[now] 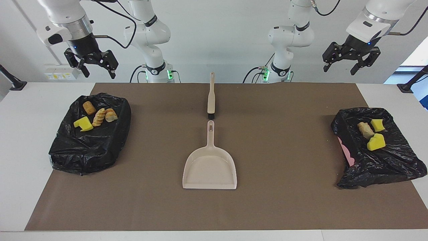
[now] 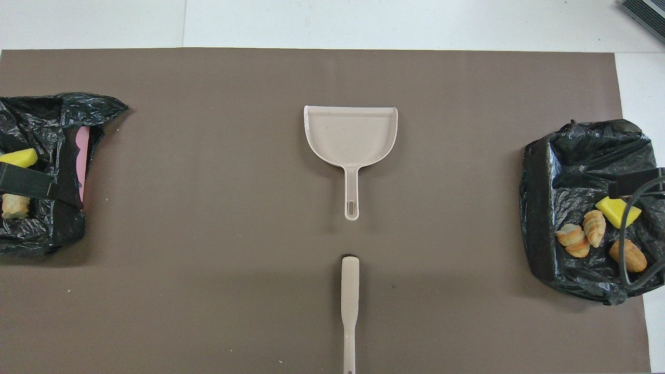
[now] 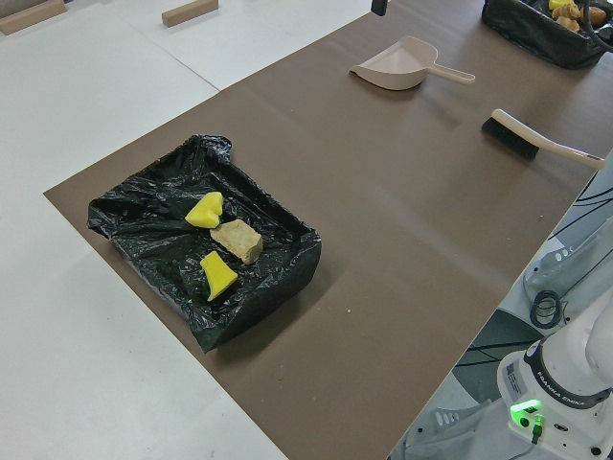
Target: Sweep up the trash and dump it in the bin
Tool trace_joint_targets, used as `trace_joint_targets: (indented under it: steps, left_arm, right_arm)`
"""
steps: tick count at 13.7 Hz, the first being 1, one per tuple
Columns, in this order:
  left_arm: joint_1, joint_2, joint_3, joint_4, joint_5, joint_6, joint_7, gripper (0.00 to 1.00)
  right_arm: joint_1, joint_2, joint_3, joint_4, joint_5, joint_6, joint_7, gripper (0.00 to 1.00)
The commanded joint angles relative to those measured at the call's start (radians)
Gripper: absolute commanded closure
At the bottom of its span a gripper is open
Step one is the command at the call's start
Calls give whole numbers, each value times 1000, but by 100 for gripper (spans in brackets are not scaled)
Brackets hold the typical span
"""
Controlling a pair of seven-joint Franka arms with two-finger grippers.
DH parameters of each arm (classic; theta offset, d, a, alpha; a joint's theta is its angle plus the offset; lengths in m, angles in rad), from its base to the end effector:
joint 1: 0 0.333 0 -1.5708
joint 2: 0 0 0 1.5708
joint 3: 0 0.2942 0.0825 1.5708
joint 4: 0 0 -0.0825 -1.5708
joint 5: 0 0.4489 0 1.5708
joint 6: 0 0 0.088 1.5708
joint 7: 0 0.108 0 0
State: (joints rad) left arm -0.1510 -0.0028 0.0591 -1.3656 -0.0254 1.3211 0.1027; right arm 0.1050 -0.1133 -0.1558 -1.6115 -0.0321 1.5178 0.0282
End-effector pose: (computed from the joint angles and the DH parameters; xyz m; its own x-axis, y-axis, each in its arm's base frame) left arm 0.5845 -0.0570 0.6893 0.9791 -0.1994 -0.0388 -0.1984 -0.9797 0.0291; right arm 0.5798 -0.0380 0.6424 0.9966 -0.0799 0.0186 -0.0802 -0.9967 0.0139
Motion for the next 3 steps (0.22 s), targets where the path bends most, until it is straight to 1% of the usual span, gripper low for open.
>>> trace_joint_targets:
  steps: [1,3]
  left_arm:
    - [5,-3,-1,11,-5,-20,9,0]
    - [5,-3,-1,11,-5,-20,9,0]
  right_arm:
    - [-7,-25,4,-30,-19,16,-30,0]
    - [-7,-25,4,-30,-19,16,-30,0]
